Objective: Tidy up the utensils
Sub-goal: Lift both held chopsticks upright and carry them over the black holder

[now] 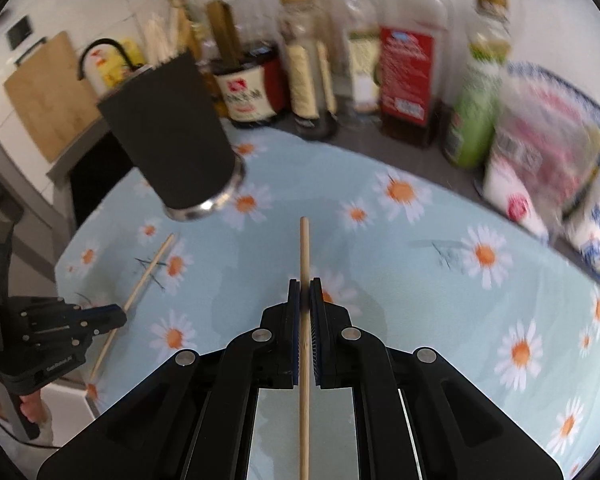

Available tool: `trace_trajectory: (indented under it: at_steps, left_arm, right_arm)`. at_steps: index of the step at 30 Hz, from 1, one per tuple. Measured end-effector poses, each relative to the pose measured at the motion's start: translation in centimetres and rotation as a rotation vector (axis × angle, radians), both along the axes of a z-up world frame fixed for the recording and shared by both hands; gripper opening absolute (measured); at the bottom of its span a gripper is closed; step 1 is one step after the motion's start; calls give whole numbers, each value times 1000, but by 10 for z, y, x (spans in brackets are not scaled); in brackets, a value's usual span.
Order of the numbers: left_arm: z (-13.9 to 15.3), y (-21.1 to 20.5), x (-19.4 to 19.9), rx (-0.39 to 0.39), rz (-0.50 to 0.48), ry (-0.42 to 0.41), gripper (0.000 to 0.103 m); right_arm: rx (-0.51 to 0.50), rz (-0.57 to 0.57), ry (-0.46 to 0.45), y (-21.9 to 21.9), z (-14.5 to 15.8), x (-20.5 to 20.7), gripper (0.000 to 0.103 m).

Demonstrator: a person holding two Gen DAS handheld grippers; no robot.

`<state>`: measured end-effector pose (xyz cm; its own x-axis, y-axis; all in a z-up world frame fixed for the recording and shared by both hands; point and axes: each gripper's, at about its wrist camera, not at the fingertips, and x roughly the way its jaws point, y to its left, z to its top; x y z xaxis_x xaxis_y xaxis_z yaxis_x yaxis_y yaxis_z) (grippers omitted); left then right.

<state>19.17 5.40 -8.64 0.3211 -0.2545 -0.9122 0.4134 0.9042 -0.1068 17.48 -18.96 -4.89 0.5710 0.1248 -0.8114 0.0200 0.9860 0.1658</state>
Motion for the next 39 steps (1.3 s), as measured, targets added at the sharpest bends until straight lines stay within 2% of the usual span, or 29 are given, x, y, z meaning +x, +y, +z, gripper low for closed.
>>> trace_trajectory:
  at_steps: [7,11,16,19,24,30,33,34,36,39]
  left_arm:
    - [45,28,5,34,131,-91,5]
    - [78,48,15,18,205,-144,5]
    - [121,61,27,-14,241,-212,5]
    - [144,65,38,-33,247,-252,5]
    - [168,64,53,-82,225,-304,5]
    - [192,57,71,-168,200,-389,5]
    - [199,53,76,-229,162,-448,5]
    - [201,51,77,-271,131,-498,5]
    - [201,51,79,-366,80,-541,5]
    - [199,52,88,-441,68,-604,5]
  right_arm:
    - [5,101,-64,16,24,22,5]
    - [37,152,-84,27,38,38,5]
    - [28,218,-121,45,64,60,5]
    - [29,245,-180,55,89,73,5]
    - [39,258,-256,60,122,90,5]
    - [66,270,-361,58,158,106,5]
    - [92,289,-442,53,173,113,5]
    - [111,300,-466,53,177,115,5]
    - [151,324,-523,49,181,117,5]
    - [172,358,-605,48,181,120,5]
